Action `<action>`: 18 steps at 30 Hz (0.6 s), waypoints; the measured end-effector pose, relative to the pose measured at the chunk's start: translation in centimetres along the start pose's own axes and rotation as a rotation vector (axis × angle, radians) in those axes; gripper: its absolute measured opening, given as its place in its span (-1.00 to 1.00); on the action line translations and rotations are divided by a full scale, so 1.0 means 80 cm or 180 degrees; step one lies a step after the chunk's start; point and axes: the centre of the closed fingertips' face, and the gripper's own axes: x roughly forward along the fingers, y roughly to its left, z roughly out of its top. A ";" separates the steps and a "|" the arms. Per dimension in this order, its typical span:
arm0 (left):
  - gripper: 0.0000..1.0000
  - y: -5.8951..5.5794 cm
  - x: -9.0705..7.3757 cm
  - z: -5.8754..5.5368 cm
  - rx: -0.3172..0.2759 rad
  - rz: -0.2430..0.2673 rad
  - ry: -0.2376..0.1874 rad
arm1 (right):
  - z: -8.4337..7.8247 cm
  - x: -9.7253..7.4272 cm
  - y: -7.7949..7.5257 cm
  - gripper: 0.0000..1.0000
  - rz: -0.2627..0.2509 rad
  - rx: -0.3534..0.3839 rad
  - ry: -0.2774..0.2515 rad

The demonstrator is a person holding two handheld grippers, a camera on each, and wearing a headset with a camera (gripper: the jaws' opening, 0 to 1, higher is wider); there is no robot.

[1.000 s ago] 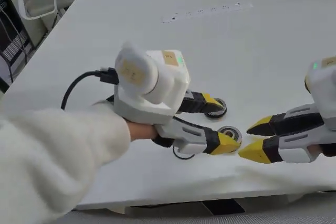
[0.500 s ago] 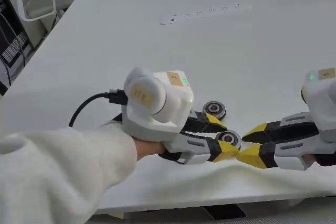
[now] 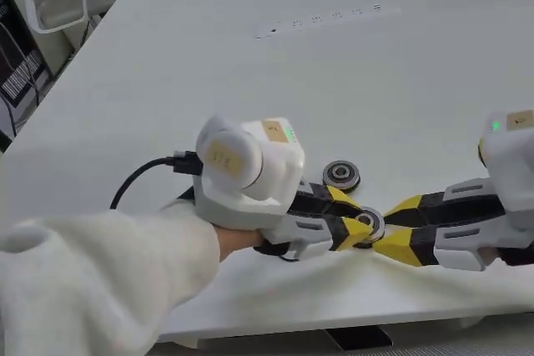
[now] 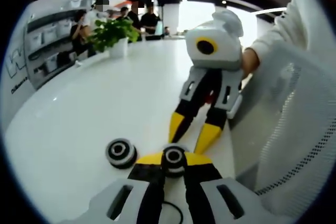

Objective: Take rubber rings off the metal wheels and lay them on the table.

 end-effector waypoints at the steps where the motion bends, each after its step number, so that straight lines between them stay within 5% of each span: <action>1: -0.72 0.000 0.000 0.000 0.0007 0.0001 -0.0001 | -0.001 0.000 -0.001 -0.66 -0.0014 -0.0026 0.0014; 7: -0.72 0.000 0.001 0.000 -0.0013 0.0004 -0.0032 | -0.003 -0.001 -0.003 -0.77 -0.0054 -0.0253 0.0039; 10: -0.72 0.001 0.001 0.000 -0.0022 0.0001 -0.0044 | -0.003 -0.004 -0.010 -1.00 -0.0158 -0.0385 0.0028; 18: -0.72 0.001 0.002 0.000 -0.0024 0.0014 -0.0070 | -0.005 0.000 -0.014 -1.00 -0.0163 -0.0152 0.0100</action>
